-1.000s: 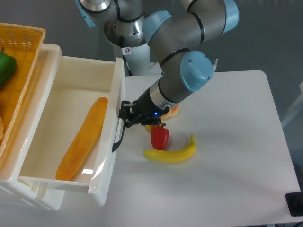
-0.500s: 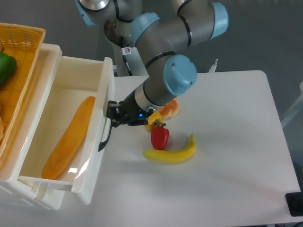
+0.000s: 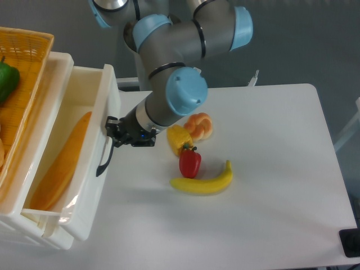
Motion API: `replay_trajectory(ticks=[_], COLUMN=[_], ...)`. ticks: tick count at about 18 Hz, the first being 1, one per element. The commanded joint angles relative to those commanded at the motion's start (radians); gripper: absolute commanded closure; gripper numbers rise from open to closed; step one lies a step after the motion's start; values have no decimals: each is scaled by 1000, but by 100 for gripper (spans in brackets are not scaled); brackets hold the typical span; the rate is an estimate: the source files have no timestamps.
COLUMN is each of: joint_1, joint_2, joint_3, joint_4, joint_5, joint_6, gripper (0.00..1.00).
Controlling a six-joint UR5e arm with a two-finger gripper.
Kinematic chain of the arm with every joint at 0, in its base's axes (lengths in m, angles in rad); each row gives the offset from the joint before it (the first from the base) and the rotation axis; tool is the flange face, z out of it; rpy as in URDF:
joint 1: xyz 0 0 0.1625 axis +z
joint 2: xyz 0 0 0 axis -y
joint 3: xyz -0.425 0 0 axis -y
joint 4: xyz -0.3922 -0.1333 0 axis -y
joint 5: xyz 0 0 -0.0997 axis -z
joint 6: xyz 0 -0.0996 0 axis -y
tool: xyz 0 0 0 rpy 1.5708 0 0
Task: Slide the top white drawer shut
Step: 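Push the white drawer front inward into the cabinet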
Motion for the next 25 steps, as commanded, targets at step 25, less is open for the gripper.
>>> replay_trajectory(ticks=[25], joint_1=[-104], joint_2=[-12], joint_3=[11], joint_4=[38], joint_5=[-2], joint_6=[-111], gripper=[96])
